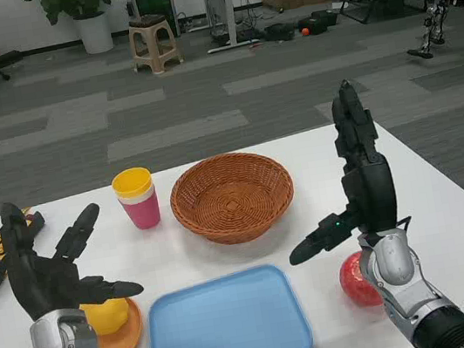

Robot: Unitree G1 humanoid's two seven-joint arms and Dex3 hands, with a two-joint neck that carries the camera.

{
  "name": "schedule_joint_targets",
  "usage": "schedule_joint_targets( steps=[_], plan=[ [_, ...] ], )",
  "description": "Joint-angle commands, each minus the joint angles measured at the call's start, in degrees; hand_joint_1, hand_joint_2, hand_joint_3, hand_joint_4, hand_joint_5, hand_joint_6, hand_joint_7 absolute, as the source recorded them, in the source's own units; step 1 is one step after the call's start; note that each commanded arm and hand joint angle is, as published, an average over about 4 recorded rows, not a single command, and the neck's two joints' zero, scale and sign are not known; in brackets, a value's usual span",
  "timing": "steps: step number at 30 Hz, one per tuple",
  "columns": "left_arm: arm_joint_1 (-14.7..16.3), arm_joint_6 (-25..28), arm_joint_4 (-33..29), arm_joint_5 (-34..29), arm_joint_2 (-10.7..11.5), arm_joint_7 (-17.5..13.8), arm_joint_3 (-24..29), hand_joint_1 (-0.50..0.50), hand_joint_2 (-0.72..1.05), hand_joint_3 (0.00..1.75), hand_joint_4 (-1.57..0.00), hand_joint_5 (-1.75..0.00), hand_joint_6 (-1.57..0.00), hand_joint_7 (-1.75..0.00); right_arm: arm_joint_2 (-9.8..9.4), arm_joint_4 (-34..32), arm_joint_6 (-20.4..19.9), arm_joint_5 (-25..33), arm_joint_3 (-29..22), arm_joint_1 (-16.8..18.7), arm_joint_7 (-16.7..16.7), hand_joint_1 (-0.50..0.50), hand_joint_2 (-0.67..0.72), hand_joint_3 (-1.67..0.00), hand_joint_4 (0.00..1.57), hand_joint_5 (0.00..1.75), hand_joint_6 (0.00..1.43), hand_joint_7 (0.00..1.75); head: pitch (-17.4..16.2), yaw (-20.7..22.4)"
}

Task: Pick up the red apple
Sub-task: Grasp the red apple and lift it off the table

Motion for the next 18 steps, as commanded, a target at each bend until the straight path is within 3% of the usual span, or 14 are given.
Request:
schedule_joint_targets(
  steps=[1,3,10,18],
  plan=[
    [0.39,-5.79,-3.81,6.58,1.73,3.7,3.13,-0.5,-0.67,0.09,0.0,0.0,0.0,0.0,3.83,8.55,-2.28,-1.19,3.17,-5.42,-1.33,-0.46,0.53,0.0,0.0,0.0,0.0,0.0,6.36,-0.69],
    [0.23,-5.77,-3.75,6.53,1.76,3.7,3.06,-0.5,-0.7,0.09,0.0,0.0,0.0,0.0,3.83,8.74,-2.28,-1.19,3.22,-5.46,-1.35,-0.46,0.53,0.0,0.0,0.0,0.0,0.0,3.6,-0.48],
    [-0.51,-5.73,-3.05,6.4,1.76,3.7,2.84,-0.44,-0.72,0.09,0.0,0.0,0.0,0.0,3.96,9.4,-2.28,-1.19,3.17,-5.72,-1.39,-0.46,0.53,0.0,0.0,0.0,0.0,0.0,3.19,-0.53],
    [-1.13,-5.73,-2.43,6.4,1.76,3.7,2.47,-0.46,-0.68,0.09,0.0,0.0,0.0,0.0,4.01,9.75,-2.28,-1.19,3.11,-5.94,-1.39,-0.46,0.53,0.0,0.0,0.0,0.0,0.0,2.79,-0.5]
  ],
)
